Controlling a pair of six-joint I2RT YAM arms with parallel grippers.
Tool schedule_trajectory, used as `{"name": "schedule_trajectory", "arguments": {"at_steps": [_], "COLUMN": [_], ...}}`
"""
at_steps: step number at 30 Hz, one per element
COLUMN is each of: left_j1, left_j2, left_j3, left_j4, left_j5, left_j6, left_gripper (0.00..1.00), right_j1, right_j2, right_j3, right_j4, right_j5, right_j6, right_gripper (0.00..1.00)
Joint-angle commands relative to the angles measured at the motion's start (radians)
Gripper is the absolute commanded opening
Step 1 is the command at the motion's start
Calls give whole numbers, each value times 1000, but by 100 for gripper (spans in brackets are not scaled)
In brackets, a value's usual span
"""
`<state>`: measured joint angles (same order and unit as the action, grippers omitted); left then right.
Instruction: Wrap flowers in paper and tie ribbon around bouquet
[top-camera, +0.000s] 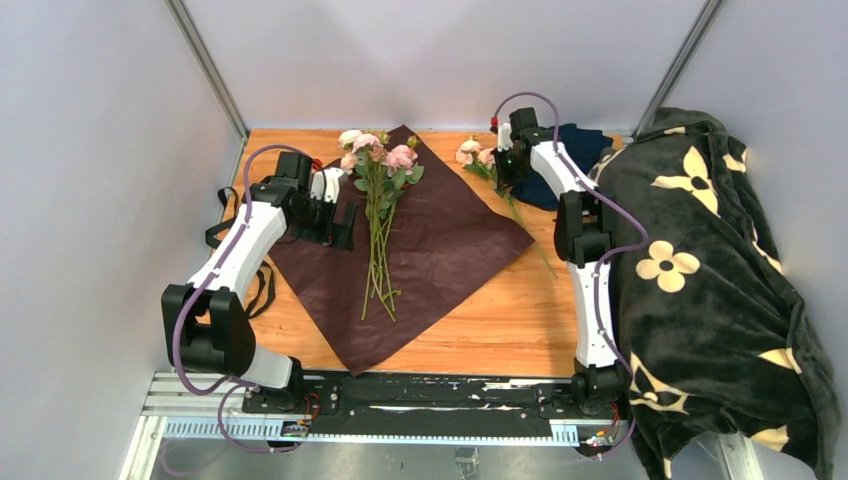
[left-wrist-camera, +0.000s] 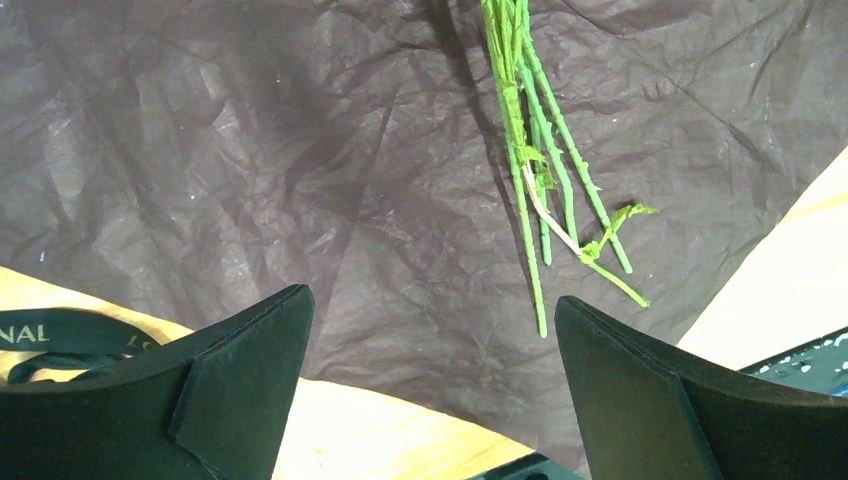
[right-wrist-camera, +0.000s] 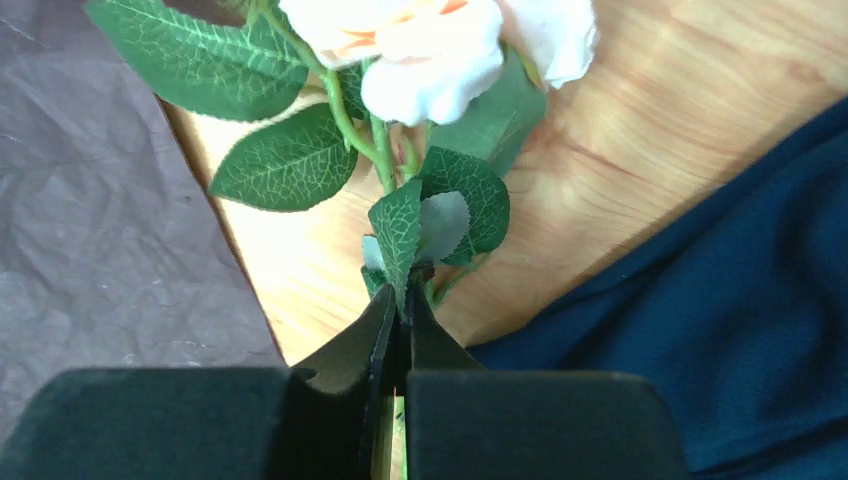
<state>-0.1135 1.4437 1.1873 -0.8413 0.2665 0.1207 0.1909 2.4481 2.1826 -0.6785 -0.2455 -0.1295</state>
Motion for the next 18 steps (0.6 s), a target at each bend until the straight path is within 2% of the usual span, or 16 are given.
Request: {"name": "schedule_trajectory", "arguments": {"at_steps": [1, 4, 11, 14, 18], "left_j1": [5, 5, 5, 5, 5], "left_j2": [-26, -32, -44, -43, -27], "left_j3": [-8, -11, -14, -12, -2], "left_j4": [5, 5, 5, 5, 5], "left_j5": [7, 7, 4, 6, 8], "left_j6": [12, 11, 17, 19, 22], "left_gripper": [99, 99, 100, 100, 100], "right_j1": [6, 7, 8, 17, 68], "right_j2": [44, -14, -427, -660, -960], "right_j3": [-12, 6, -35, -179, -539], "right_j4": [-15, -1, 112, 222, 524], "right_j5": [139, 207, 336, 319, 78], "right_j6": [17, -15, -76, -3, 319], "right_gripper": [0, 0, 0, 0, 0]}}
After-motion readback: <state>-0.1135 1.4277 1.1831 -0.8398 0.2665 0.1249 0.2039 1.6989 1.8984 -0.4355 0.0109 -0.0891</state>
